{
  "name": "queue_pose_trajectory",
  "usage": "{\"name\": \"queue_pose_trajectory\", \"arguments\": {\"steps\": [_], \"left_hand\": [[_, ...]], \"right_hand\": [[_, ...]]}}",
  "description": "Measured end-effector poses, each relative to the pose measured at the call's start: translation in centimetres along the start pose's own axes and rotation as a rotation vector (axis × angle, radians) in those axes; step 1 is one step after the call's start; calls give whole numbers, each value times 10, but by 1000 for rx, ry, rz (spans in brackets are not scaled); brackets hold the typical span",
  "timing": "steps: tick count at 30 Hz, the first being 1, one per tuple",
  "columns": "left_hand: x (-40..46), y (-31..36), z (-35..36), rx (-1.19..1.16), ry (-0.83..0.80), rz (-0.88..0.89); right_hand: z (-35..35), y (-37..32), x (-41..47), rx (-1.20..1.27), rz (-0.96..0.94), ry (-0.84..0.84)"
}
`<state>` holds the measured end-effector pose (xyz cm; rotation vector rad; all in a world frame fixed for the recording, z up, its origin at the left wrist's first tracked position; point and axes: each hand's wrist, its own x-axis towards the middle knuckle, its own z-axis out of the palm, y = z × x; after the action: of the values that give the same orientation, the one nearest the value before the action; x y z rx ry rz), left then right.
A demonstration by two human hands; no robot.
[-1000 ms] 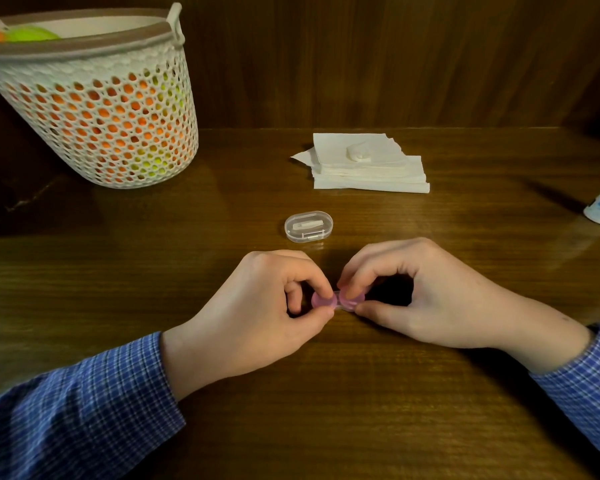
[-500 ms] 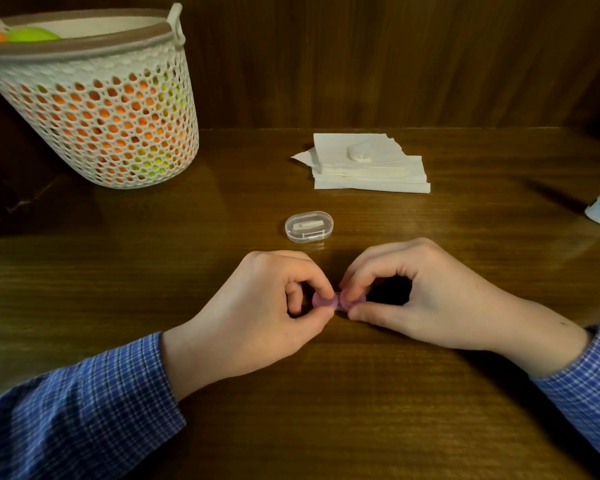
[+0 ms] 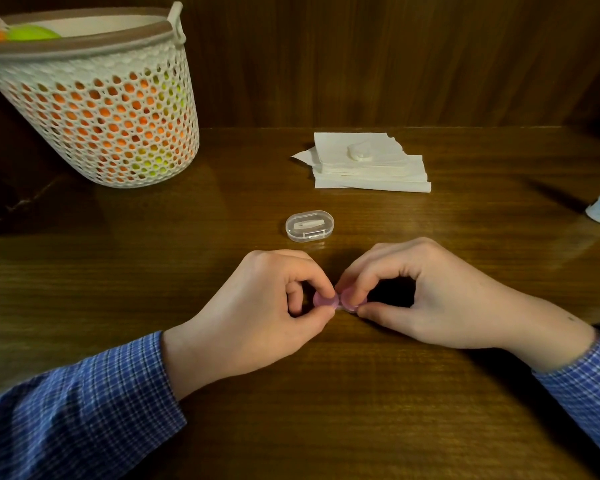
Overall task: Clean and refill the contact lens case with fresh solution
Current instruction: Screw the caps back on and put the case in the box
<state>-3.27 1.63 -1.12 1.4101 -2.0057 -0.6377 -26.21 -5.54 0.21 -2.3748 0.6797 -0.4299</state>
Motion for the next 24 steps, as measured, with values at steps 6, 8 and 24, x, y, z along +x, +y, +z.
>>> {"name": "queue_pose_trajectory", "arguments": {"steps": [6,8,24], "left_hand": [[0,0,-1,6,-2,2],[0,0,-1,8,-2,3],[0,1,-1,1,-10,-8]], "right_hand": [[4,0,1,5,19,62],[6,0,1,-15,5,87],[4,-2,2,-89,-38,83]]}}
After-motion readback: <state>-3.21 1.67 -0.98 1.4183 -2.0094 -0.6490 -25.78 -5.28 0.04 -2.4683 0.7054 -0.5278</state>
